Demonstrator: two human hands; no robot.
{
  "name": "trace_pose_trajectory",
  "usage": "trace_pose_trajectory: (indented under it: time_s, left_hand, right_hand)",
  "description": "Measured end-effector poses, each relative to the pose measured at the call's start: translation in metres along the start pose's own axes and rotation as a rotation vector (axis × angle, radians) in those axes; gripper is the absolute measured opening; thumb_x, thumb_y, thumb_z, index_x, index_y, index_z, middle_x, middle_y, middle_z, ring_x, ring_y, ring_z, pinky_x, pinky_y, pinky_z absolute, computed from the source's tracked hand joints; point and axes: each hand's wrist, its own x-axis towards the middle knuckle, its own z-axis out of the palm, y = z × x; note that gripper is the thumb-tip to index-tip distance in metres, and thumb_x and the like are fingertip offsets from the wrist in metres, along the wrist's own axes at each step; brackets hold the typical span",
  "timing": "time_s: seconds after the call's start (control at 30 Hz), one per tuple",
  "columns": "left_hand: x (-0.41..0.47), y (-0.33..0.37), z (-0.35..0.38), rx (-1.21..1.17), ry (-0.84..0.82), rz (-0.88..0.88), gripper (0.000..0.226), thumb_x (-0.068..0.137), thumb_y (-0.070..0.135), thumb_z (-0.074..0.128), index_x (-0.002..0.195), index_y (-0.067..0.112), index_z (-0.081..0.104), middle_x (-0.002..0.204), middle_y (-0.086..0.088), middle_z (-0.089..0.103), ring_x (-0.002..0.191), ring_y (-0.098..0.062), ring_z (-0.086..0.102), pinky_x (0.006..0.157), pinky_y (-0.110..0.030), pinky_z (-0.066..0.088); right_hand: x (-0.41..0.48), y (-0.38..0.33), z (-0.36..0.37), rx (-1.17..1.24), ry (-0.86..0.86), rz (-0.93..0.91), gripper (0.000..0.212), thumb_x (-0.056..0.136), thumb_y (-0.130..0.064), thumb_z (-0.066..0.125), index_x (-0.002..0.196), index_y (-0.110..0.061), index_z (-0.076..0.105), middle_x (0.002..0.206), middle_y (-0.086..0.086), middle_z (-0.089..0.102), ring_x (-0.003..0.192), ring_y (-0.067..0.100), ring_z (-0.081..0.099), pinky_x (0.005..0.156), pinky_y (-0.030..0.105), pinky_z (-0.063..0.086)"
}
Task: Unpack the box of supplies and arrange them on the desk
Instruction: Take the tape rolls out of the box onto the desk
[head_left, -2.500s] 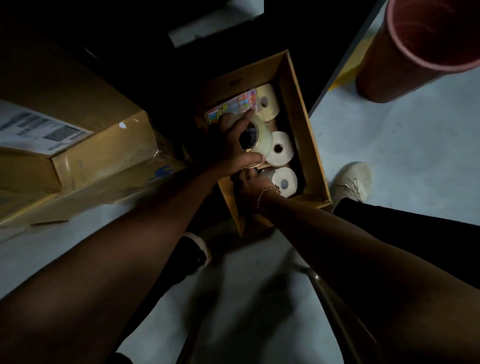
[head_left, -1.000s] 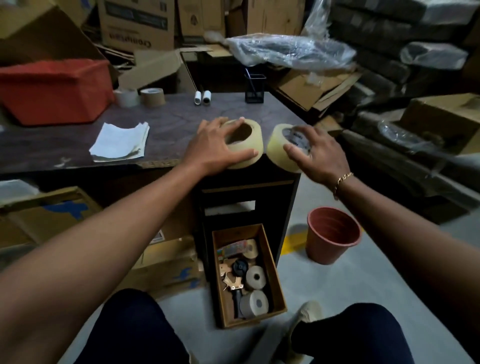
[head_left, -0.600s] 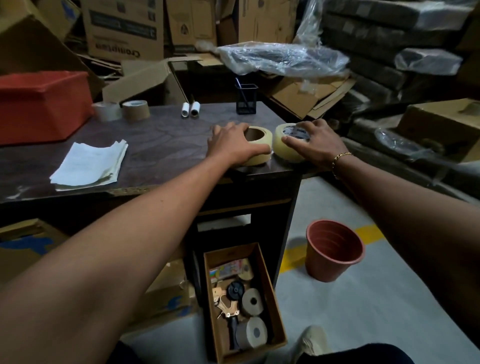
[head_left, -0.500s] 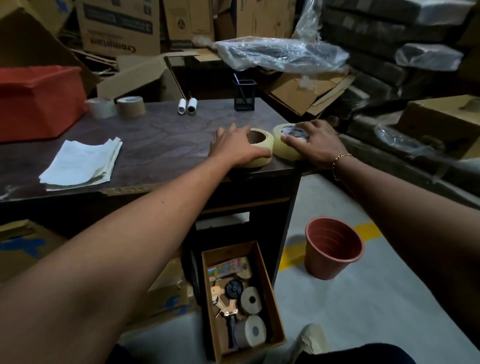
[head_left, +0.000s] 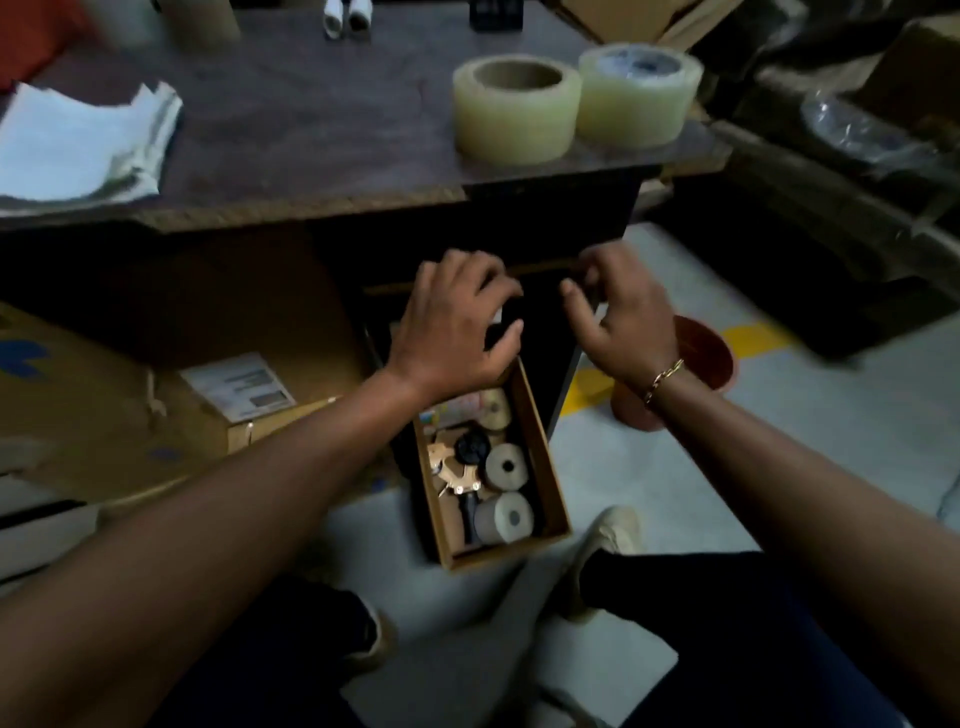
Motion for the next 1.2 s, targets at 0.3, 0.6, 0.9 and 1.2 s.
trace_pose_trajectory:
  time_s: [0.3,0.6,0.9,1.2]
  left_hand:
    - [-0.14,-0.022,0.156,-0.164,-0.616,-0.254,0.04,0.071,0.045,0.055,0.104,0.023,0.062,0.111,-0.002,0.058,0.103,-0.03,0.054,0.084,-0.042,0.047]
    - [-0.207,-0.03,0.237,-0.269,-0.87,-0.27,0.037,0.073,0.042,0.054,0.102,0.022,0.064,0.108,-0.005,0.059,0.105,-0.03,0.055,0.088,-0.042,0.048]
    - [-0.206,-0.031,0.271,-0.32,-0.911,-0.328,0.033,0.079,0.031,0.064,0.111,0.022,0.062,0.121,-0.002,0.054,0.115,-0.026,0.049,0.093,-0.035,0.039]
    - [-0.189,-0.024,0.31,-0.256,-0.913,-0.494,0.031,0.084,0.034,0.062,0.114,0.027,0.058,0.134,-0.001,0.047,0.122,-0.028,0.043,0.095,-0.039,0.034]
  right_hand:
    - [-0.173,0.058,0.149,0.064,-0.864,0.752,0.044,0.078,-0.046,0.059,0.113,-0.02,0.054,0.117,0.012,0.064,0.107,0.035,0.062,0.084,0.039,0.05]
    - [-0.288,0.1,0.27,0.008,-1.2,1.156,0.106,0.078,-0.051,0.072,0.153,-0.011,0.008,0.153,0.027,0.026,0.137,0.048,0.034,0.112,0.049,0.033]
    - [-0.293,0.125,0.299,0.041,-1.15,1.237,0.093,0.09,-0.039,0.059,0.155,-0.013,-0.002,0.15,0.029,0.022,0.135,0.053,0.035,0.112,0.056,0.032]
    - [-0.263,0.098,0.257,-0.089,-1.09,0.782,0.104,0.053,-0.057,0.079,0.138,-0.031,0.025,0.133,0.013,0.031,0.122,0.039,0.036,0.081,0.049,0.05]
